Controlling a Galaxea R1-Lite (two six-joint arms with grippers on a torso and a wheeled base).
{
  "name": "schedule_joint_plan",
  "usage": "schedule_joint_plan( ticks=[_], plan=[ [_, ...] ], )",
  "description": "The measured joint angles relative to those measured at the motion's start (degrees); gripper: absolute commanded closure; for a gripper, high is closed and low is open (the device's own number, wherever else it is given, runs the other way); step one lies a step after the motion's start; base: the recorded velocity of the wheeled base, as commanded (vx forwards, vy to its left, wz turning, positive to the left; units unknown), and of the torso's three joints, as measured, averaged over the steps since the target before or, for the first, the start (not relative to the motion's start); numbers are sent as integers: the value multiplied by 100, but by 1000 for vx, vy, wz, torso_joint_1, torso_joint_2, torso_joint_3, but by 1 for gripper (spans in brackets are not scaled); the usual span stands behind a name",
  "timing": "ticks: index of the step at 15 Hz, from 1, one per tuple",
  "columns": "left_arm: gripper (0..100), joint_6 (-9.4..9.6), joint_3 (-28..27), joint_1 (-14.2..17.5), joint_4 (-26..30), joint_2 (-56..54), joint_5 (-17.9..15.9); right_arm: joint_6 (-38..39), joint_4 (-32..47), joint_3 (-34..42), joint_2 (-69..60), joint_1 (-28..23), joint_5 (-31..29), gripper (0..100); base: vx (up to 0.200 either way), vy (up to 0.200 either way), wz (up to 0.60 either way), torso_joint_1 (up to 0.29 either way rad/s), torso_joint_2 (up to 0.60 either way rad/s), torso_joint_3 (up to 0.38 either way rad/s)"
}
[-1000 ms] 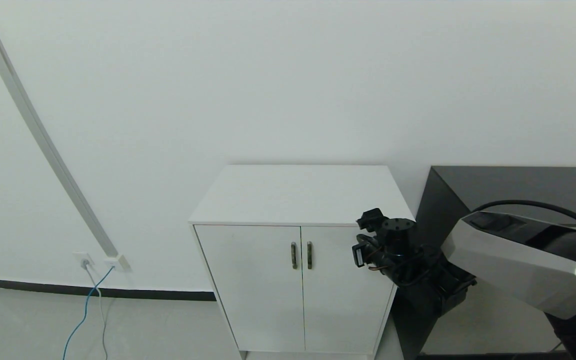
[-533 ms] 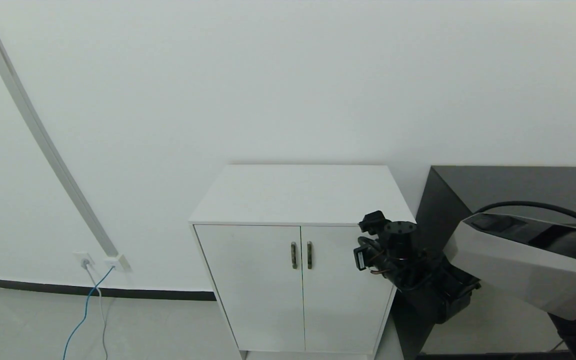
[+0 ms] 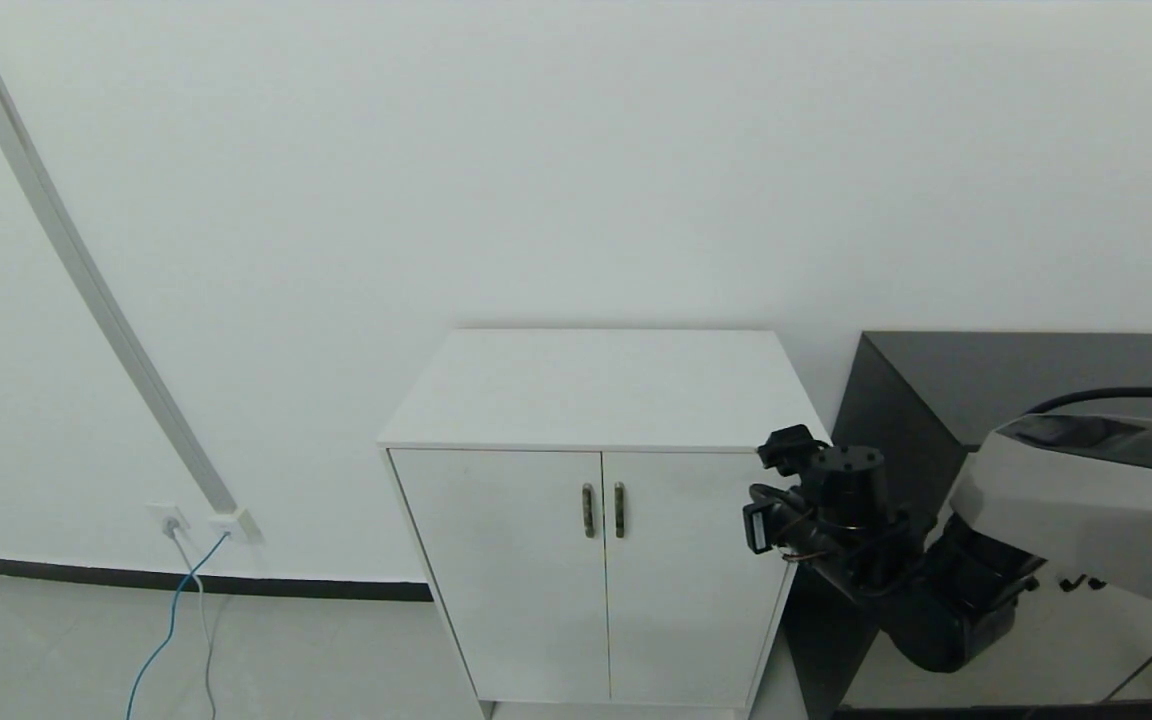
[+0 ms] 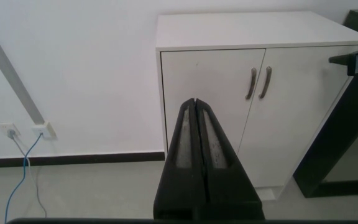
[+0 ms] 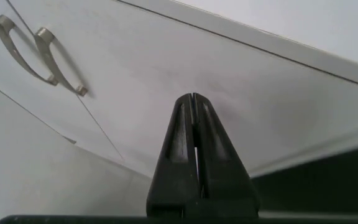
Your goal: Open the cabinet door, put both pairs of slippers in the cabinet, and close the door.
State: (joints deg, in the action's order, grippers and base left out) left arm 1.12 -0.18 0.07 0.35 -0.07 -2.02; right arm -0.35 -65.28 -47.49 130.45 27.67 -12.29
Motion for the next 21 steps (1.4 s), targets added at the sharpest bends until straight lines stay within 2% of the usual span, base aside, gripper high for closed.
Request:
schedule_joint_plan(
  ticks=[5, 12, 16, 21],
  plan=[
    [100, 2, 0, 0, 0, 0, 0, 22, -191, 1265, -1041, -301, -366, 100, 0, 0, 0, 0, 0, 0],
    [100, 0, 0, 0, 0, 0, 0, 20, -196, 3319, -2988, -739, -453, 100, 0, 0, 0, 0, 0, 0],
    [100, 0, 0, -5, -2, 0, 2, 17, -187, 4042, -3801, -962, -451, 100, 0, 0, 0, 0, 0, 0],
    [100, 2, 0, 0, -2, 0, 2, -44, -62, 4676, -4779, -1005, -416, 100, 0, 0, 0, 0, 0, 0]
  ],
)
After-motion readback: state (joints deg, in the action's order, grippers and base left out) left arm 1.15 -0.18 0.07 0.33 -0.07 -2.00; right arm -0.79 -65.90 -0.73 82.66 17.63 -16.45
